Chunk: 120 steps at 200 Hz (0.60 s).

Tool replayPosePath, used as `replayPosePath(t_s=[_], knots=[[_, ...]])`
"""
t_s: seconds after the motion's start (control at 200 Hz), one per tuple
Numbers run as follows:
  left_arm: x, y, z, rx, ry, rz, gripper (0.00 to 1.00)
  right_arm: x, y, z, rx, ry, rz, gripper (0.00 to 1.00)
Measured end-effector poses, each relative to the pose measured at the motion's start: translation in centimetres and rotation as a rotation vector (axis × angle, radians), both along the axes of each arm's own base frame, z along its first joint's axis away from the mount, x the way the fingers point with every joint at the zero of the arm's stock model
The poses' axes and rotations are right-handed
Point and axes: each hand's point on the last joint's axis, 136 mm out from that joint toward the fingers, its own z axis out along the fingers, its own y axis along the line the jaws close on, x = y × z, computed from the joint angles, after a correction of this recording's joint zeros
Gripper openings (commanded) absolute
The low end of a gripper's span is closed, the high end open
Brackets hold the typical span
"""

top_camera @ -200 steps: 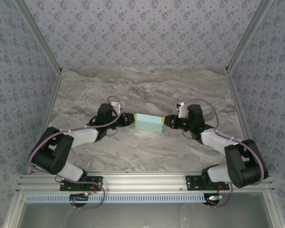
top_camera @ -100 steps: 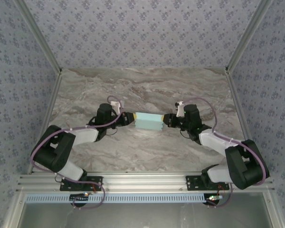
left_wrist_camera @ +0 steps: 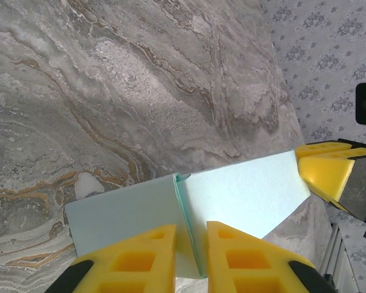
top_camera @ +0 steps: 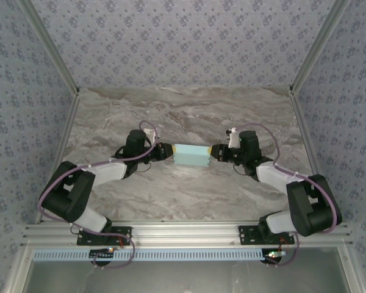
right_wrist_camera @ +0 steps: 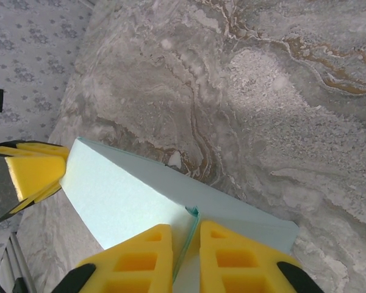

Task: Fold the paper box

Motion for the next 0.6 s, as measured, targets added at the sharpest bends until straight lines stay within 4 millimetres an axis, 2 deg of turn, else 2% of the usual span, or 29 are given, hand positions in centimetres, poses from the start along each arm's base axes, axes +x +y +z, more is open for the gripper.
replayPosePath(t_s=[0.19,0.3,0.475,0.6], knots=[[-0.1,-0.1,-0.6,-0.022,-0.003,0.0,0.14,0.0,0.1,0.0,0.04,-0.02,0.001,0.09],[0.0,-0.1,0.1,-0.034,-0.013,0.007,0.2,0.2,0.1,0.7,0.042,-0.022,-0.001,0.12],[0.1,-0.1,0.2,0.0,0.024,0.019,0.31,0.6,0.1,1.3,0.01,0.027,-0.007,0.2],[0.1,-0.1,0.2,0.022,0.054,0.024,0.33,0.6,0.2,1.3,-0.001,0.063,-0.004,0.23]])
